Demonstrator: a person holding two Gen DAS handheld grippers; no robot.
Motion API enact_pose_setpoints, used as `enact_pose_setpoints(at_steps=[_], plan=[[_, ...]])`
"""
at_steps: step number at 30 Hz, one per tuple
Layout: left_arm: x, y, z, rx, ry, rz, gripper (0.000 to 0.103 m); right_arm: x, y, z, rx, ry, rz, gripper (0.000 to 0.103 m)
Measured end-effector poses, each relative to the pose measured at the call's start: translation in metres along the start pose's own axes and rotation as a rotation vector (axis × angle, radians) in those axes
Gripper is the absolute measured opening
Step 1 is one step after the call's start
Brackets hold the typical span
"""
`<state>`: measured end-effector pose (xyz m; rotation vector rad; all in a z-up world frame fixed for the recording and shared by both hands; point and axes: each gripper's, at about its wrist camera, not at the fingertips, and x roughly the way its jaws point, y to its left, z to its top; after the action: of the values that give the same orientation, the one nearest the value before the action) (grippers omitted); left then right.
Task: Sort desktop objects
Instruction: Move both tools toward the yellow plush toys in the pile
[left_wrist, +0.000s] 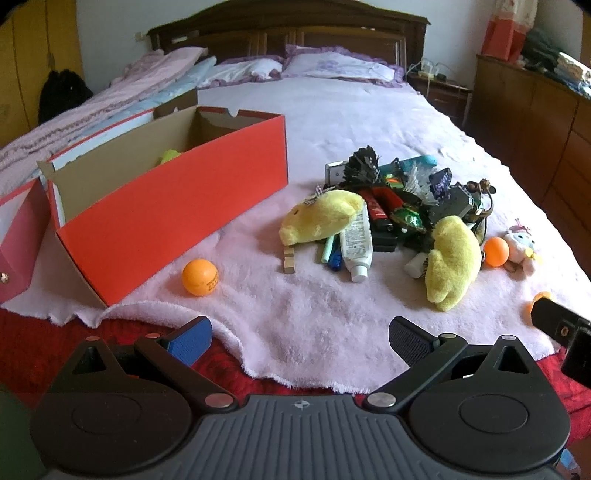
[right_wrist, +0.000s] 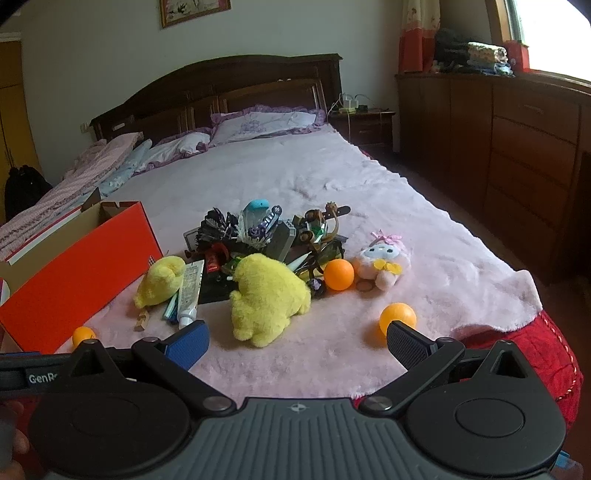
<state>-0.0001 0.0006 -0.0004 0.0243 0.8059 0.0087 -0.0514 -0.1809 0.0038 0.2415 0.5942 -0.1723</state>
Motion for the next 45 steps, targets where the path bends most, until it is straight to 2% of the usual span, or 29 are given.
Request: enact_pose_setpoints(at_steps=[8,17,45], plan=[[0.001,0.003,-0.002,-0.02,0.02,-0.017,0.103,0.002,0.005,-0.003,-0.016,0.019,0.004,0.103],[0.009,0.006,-0.002,-0.036,0.062,0.008,0.103,0.004,0.003,-0.004,-0.007,0.036,-0.004,0.103],[0.02,-0.004,-0.006,0.022,0.07,-0.011,0.103,0.022,0.006,-0.011,-0.023,0.094,-0.006,0.103]])
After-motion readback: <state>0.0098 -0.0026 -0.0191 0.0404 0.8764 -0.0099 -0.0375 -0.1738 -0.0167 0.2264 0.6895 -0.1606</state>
